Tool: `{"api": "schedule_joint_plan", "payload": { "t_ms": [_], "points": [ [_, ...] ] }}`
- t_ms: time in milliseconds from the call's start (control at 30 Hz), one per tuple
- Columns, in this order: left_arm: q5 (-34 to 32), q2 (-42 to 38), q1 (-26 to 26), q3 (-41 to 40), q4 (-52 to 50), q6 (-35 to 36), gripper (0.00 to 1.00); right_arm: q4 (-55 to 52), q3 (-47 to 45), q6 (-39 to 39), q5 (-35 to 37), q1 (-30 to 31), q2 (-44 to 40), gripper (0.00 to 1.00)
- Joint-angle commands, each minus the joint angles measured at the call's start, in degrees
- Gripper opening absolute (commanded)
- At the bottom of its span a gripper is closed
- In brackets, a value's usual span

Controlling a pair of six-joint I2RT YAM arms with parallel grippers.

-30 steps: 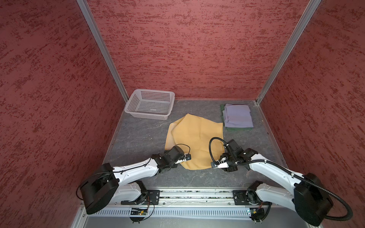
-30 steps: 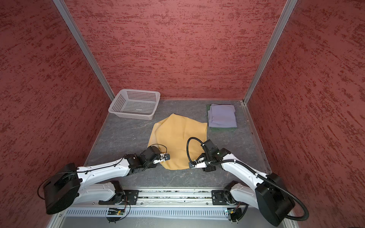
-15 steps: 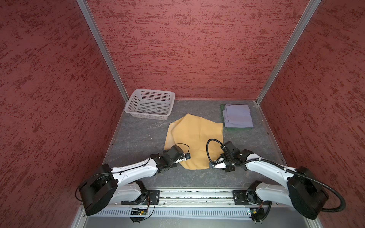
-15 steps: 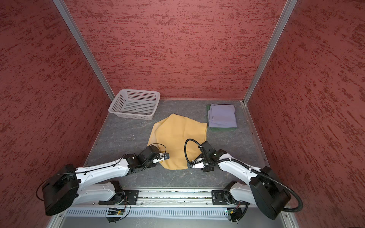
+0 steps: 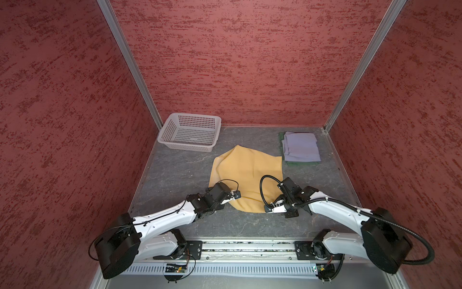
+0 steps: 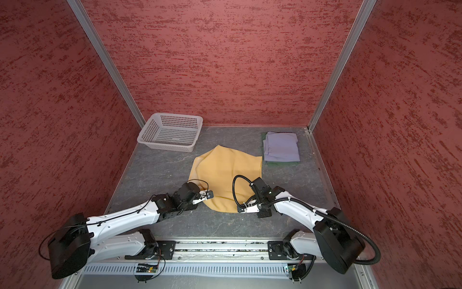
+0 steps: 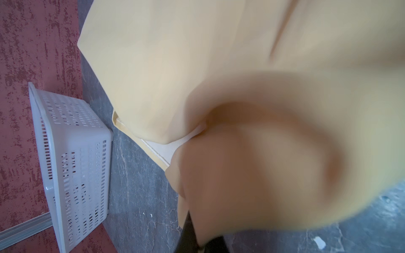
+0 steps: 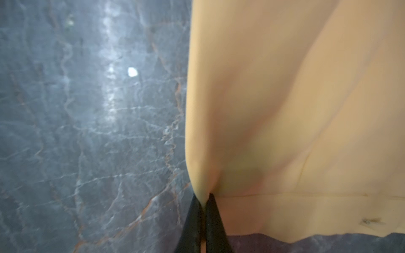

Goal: Fold and stack skirts
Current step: Fold the skirt at the center of the table.

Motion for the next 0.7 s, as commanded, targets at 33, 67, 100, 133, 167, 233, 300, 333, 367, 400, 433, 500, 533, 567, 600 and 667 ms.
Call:
{"api": "schedule_joint_plan", "payload": {
  "t_ms": [33, 67, 100, 133, 167, 233, 300, 333, 367, 400, 433, 500, 533, 567, 600, 667],
  "points": [
    [-3.6, -1.4, 0.5, 5.2, -8.6, -3.9, 0.0, -12.0, 3.2, 3.1, -1.7, 0.2, -6.9, 0.0],
    [-3.9, -1.3, 0.3, 6.6, -11.2, -4.8, 0.0, -14.2, 3.8, 3.8, -2.1, 0.2, -8.1, 0.0],
    [-4.2, -1.3, 0.0, 8.1, -13.6, -5.7, 0.0, -16.0, 4.4, 4.6, -2.5, 0.2, -9.4, 0.0],
    [-4.3, -1.2, -0.2, 9.0, -15.4, -6.4, 0.0, -17.4, 5.0, 5.3, -3.2, 0.2, -10.3, 0.0],
    [-4.4, -1.1, -0.6, 10.2, -17.8, -7.1, 0.0, -19.2, 5.6, 5.8, -4.0, 0.2, -11.2, 0.0],
    [-4.8, -0.6, -1.2, 12.3, -21.7, -8.6, 0.0, -21.7, 6.9, 7.1, -5.4, 0.2, -12.6, 0.0],
    [-5.4, 0.5, -1.8, 15.1, -25.4, -10.5, 0.0, -23.9, 8.5, 7.9, -6.9, 0.2, -13.6, 0.0],
    [-6.0, 1.1, -2.0, 16.2, -26.6, -11.0, 0.0, -24.2, 9.2, 8.2, -7.1, 0.2, -13.8, 0.0],
    [-6.5, 1.5, -2.0, 17.4, -27.4, -11.2, 0.0, -24.3, 10.0, 8.4, -7.4, 0.2, -14.0, 0.0],
    [-6.9, 1.7, -1.8, 18.2, -27.3, -10.9, 0.0, -24.2, 10.8, 8.7, -7.7, 0.2, -14.0, 0.0],
    [-6.8, 1.8, -1.5, 19.1, -26.3, -10.3, 0.0, -23.6, 11.7, 8.6, -8.0, 0.2, -13.9, 0.0],
    [-4.7, 1.6, 0.5, 20.8, -23.2, -9.4, 0.0, -21.3, 12.5, 8.3, -7.2, 0.1, -13.7, 0.0],
    [-3.2, 1.6, 2.0, 21.5, -21.4, -9.1, 0.0, -19.7, 12.8, 8.2, -6.6, -0.2, -13.6, 0.0],
    [-1.7, 1.8, 3.3, 22.2, -19.8, -8.9, 0.0, -18.5, 13.2, 8.1, -6.1, -0.6, -13.3, 0.0],
    [-0.3, 1.9, 4.5, 22.5, -18.6, -8.6, 0.0, -17.5, 13.7, 7.9, -6.1, -1.3, -13.0, 0.0],
    [2.3, 3.1, 7.0, 23.4, -16.5, -8.4, 0.0, -15.8, 15.1, 7.0, -6.2, -3.0, -11.7, 0.0]
  ]
}}
